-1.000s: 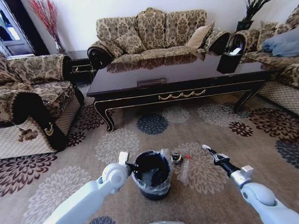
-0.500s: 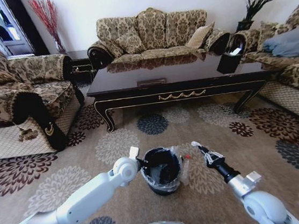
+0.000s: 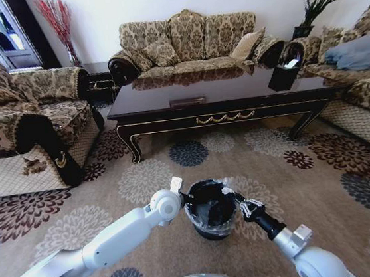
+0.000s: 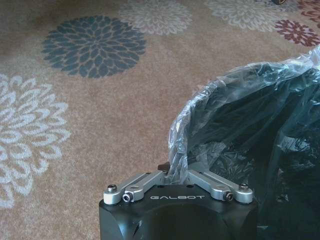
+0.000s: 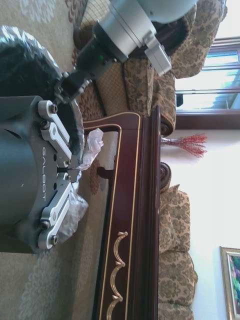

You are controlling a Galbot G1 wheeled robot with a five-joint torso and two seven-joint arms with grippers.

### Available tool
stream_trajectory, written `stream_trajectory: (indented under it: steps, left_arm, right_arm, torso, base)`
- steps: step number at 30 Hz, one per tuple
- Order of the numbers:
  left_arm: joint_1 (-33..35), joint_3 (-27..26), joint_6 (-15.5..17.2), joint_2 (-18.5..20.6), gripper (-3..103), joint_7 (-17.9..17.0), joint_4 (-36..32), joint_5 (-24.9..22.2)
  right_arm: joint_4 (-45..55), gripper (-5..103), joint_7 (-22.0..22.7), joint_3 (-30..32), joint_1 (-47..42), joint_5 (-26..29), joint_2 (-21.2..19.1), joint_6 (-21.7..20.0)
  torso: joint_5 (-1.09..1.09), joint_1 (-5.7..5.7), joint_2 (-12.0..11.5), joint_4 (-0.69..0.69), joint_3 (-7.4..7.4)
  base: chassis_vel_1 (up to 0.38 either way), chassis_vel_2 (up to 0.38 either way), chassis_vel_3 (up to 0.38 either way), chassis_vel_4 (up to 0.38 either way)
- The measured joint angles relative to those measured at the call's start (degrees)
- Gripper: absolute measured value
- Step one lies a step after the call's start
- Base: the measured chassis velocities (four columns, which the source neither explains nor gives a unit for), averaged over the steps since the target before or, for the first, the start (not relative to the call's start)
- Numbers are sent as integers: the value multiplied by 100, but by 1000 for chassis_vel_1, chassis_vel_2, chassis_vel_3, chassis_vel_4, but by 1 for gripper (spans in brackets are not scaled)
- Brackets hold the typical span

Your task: Move to the front of the table and pick up the trash from the floor, then place it into the trash bin.

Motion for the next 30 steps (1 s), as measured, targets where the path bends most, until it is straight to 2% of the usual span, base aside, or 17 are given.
stream_trajectory:
  steps: [9,10,12,14,18,20,24,26,29,30]
  left_arm:
    - [44,55,0,-69,0,-24,4,20]
    - [53,65,0,-73,0,-24,6,27]
    - [83,76,0,-101,0,-25,25,70]
    - [102,63,0,-127,0,-26,37,83]
    - [139,36,0,-169,0,-28,52,97]
    - [136,47,0,-158,0,-28,52,100]
    - [158,62,0,-94,0,-18,39,134]
    - [174,64,0,-80,0,-9,36,160]
    - [251,52,0,-58,0,5,31,202]
    - [251,52,0,-58,0,5,31,202]
  right_arm:
    - [27,0,-98,-113,-75,-292,43,14]
    - [31,-3,-126,-124,-87,-315,49,13]
    - [38,4,-232,-146,-174,-353,85,13]
    - [38,4,-272,-161,-209,-390,111,13]
    - [-10,25,-310,-230,-231,-634,168,54]
    - [-10,25,-311,-237,-231,-653,171,56]
    - [-80,47,-311,-229,-217,-763,240,91]
    - [-98,47,-312,-231,-224,-790,251,106]
    - [-114,63,-317,-244,-240,-835,273,135]
    - [-114,63,-317,-244,-240,-835,273,135]
  torso:
    - [0,0,0,0,0]
    - [0,0,0,0,0]
    - [0,0,0,1,0]
    - [0,0,0,0,0]
    - [0,0,0,0,0]
    - [0,0,0,0,0]
    - [0,0,0,0,0]
    - [0,0,0,0,0]
    - [-1,0,0,0,0]
    - [-1,0,0,0,0]
  base:
    - [0,0,0,0]
    - [0,0,0,0]
    - [0,0,0,0]
    - [0,0,0,0]
    - [0,0,0,0]
    - [0,0,0,0]
    - [0,0,0,0]
    - [0,0,0,0]
    - [0,0,0,0]
    - [0,0,0,0]
